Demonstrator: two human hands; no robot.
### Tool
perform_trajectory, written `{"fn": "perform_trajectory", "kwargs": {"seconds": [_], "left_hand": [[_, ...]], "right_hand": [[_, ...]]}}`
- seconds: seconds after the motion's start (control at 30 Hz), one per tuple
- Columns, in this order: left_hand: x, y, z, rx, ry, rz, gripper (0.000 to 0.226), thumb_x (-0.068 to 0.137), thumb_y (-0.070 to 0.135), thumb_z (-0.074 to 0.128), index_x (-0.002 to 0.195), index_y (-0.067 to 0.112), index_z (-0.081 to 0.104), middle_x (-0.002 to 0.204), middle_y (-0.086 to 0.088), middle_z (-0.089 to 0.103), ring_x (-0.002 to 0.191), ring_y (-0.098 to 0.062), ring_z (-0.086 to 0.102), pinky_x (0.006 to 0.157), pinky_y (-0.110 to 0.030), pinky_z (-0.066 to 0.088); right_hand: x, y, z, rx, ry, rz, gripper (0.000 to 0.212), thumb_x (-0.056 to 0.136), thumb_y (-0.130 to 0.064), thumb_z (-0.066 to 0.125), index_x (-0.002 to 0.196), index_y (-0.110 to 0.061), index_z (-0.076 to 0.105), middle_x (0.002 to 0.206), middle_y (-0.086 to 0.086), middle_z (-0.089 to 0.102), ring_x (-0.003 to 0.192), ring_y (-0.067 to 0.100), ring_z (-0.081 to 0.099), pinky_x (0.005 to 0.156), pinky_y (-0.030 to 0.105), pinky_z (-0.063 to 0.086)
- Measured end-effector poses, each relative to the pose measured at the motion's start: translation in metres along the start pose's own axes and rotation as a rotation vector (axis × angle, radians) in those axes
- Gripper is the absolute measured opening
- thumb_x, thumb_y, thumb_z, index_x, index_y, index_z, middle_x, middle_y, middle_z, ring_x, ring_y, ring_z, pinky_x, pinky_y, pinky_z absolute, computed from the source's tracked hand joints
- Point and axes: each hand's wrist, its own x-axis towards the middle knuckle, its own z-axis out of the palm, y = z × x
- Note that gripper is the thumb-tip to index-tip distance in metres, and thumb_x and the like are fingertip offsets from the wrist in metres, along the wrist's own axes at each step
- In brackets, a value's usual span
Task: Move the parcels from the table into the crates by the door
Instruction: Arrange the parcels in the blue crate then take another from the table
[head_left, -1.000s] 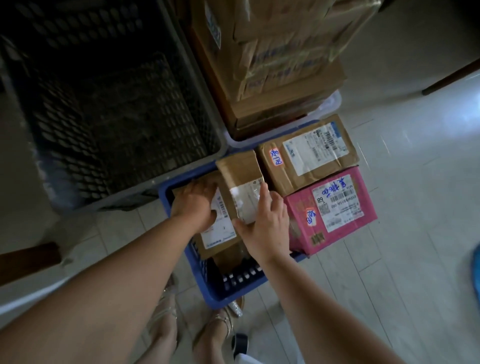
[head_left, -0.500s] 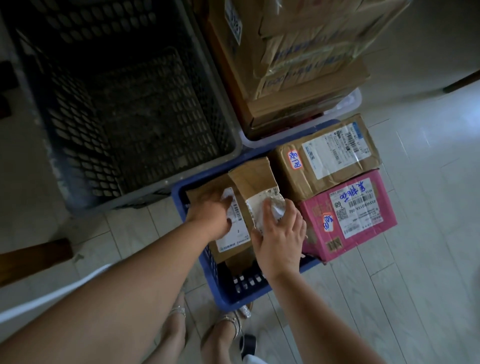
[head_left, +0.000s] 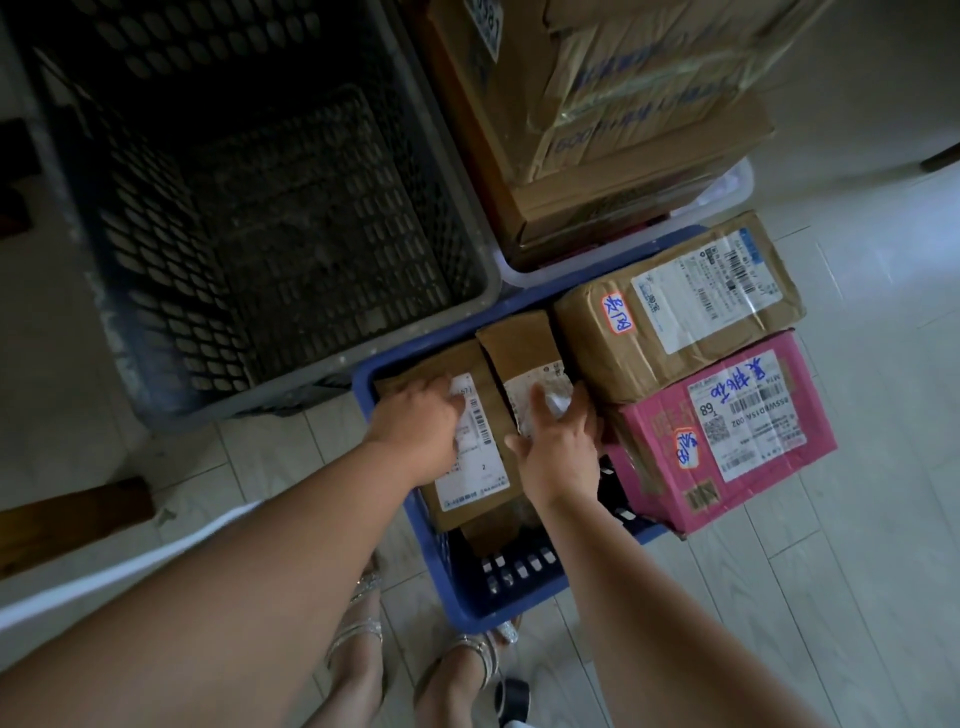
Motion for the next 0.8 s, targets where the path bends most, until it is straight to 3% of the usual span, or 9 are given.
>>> {"fn": "perform_trajectory", "kwargs": {"seconds": [0.07, 0.13, 0.2, 0.33, 0.47, 0.63, 0.73, 0.8], "left_hand": [[-0.004, 0.007, -0.003, -0.001, 0.117, 0.023, 0.058, 0.09, 0.028, 0.048, 0.144, 0.016, 0.03, 0.147, -0.012, 0.027, 0.133, -0.029, 0.027, 0.108, -0.039, 0.027], [-0.005, 0.015, 0.0, 0.113, 0.209, 0.125, 0.069, 0.091, 0.031, 0.044, 0.15, 0.021, 0.01, 0.156, -0.011, 0.004, 0.142, -0.03, 0.006, 0.115, -0.04, 0.003], [0.001, 0.021, 0.0, 0.231, 0.226, 0.189, 0.076, 0.093, 0.034, 0.042, 0.149, 0.024, -0.008, 0.157, -0.008, -0.018, 0.143, -0.031, -0.012, 0.112, -0.043, -0.013], [0.015, 0.02, -0.001, 0.262, 0.09, 0.153, 0.074, 0.094, 0.026, 0.043, 0.15, 0.025, -0.005, 0.158, -0.009, -0.013, 0.144, -0.031, -0.008, 0.116, -0.045, -0.004], [0.018, 0.018, 0.007, 0.254, 0.074, 0.14, 0.077, 0.094, 0.025, 0.045, 0.149, 0.027, -0.008, 0.157, -0.006, -0.018, 0.144, -0.032, -0.006, 0.117, -0.046, -0.001], [0.009, 0.03, -0.003, 0.217, 0.088, 0.055, 0.079, 0.092, 0.031, 0.048, 0.15, 0.024, -0.005, 0.158, -0.006, -0.013, 0.144, -0.031, -0.005, 0.117, -0.047, 0.002], [-0.017, 0.039, -0.028, 0.112, 0.105, -0.033, 0.079, 0.092, 0.029, 0.047, 0.15, 0.026, -0.007, 0.158, -0.002, -0.014, 0.145, -0.028, -0.009, 0.115, -0.045, -0.001], [-0.041, 0.044, -0.053, 0.077, 0.115, -0.061, 0.077, 0.093, 0.027, 0.045, 0.15, 0.026, -0.007, 0.158, -0.002, -0.013, 0.145, -0.027, -0.009, 0.115, -0.044, -0.001]], "right_hand": [[-0.006, 0.003, 0.002, 0.002, 0.034, -0.02, 0.067, 0.095, -0.046, 0.046, 0.151, -0.03, 0.014, 0.157, 0.019, -0.005, 0.145, 0.035, -0.001, 0.117, 0.046, 0.017], [-0.018, 0.008, 0.005, 0.003, 0.106, -0.059, 0.061, 0.096, -0.045, 0.042, 0.15, -0.03, 0.017, 0.159, 0.015, -0.008, 0.146, 0.032, -0.005, 0.117, 0.045, 0.013], [-0.034, 0.014, 0.014, 0.028, 0.131, -0.082, 0.057, 0.098, -0.039, 0.038, 0.15, -0.027, 0.02, 0.16, 0.012, -0.004, 0.147, 0.03, -0.005, 0.118, 0.045, 0.01], [-0.045, 0.024, 0.033, 0.089, 0.006, -0.07, 0.059, 0.101, -0.035, 0.029, 0.153, -0.028, 0.001, 0.161, 0.005, -0.008, 0.147, 0.021, -0.012, 0.119, 0.039, 0.005], [-0.038, 0.029, 0.038, 0.14, -0.012, -0.086, 0.061, 0.101, -0.039, 0.027, 0.152, -0.03, -0.005, 0.16, 0.002, -0.015, 0.145, 0.018, -0.019, 0.118, 0.038, 0.002], [-0.047, 0.028, 0.02, 0.057, -0.074, -0.081, 0.062, 0.099, -0.049, 0.024, 0.152, -0.029, -0.001, 0.16, 0.003, -0.014, 0.146, 0.02, -0.017, 0.118, 0.041, 0.001], [-0.07, 0.019, -0.012, 0.076, -0.015, -0.097, 0.061, 0.099, -0.049, 0.026, 0.153, -0.028, 0.004, 0.159, 0.003, -0.014, 0.141, 0.017, -0.024, 0.112, 0.033, -0.011], [-0.09, 0.01, -0.041, 0.119, 0.031, -0.067, 0.061, 0.099, -0.046, 0.031, 0.153, -0.027, 0.008, 0.16, 0.004, -0.011, 0.142, 0.018, -0.022, 0.11, 0.032, -0.011]]}}
